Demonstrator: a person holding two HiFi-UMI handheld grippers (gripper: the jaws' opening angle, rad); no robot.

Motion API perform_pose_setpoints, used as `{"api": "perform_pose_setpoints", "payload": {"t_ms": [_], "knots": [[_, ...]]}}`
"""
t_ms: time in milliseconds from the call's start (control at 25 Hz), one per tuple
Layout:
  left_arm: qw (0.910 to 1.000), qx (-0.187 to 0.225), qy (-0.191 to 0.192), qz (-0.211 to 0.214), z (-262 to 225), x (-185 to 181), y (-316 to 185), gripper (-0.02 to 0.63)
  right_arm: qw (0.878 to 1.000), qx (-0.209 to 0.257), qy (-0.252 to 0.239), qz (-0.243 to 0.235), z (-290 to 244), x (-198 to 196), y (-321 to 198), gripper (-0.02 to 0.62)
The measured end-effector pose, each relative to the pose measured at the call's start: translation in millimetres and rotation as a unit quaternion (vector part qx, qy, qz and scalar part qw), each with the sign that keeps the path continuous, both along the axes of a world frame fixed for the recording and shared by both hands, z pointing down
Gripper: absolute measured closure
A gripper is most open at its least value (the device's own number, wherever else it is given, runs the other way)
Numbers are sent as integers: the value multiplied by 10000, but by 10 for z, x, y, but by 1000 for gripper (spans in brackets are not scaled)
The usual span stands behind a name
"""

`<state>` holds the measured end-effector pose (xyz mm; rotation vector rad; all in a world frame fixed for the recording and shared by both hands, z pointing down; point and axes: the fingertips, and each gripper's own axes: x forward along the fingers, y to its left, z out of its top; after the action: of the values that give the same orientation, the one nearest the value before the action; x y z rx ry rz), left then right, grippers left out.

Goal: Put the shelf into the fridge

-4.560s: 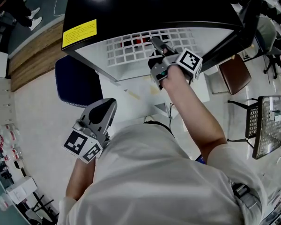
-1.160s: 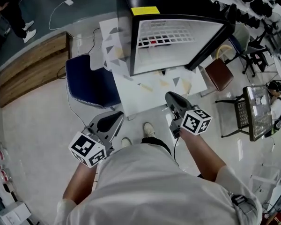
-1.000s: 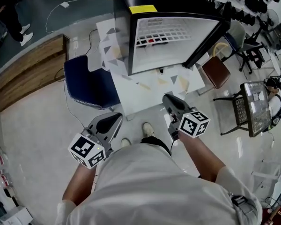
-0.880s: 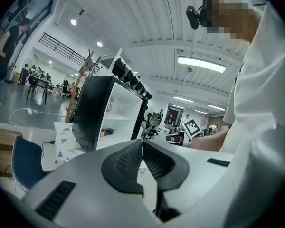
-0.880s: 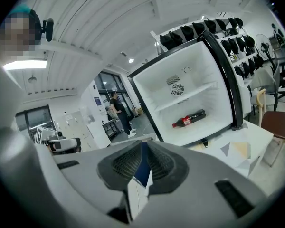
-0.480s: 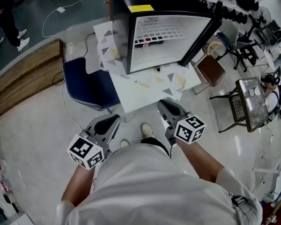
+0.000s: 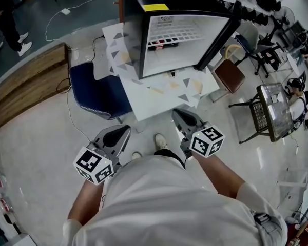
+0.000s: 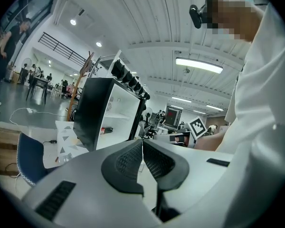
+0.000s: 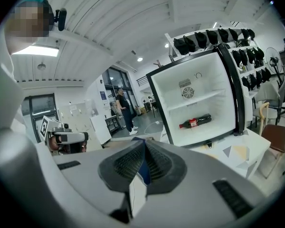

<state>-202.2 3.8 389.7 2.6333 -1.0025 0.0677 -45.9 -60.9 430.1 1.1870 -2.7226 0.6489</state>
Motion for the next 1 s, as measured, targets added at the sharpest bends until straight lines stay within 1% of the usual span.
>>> {"api": "perform_pose_setpoints", "payload": {"t_ms": [440,1000], "knots": [[10000,-23,23,-70,29,-86,52,588,9999,88,109,-63,-33,-90,54,587],[10000,-74,0,-24,59,40,-25,588,9998,89,151,-20,15,35,-4,588]]}}
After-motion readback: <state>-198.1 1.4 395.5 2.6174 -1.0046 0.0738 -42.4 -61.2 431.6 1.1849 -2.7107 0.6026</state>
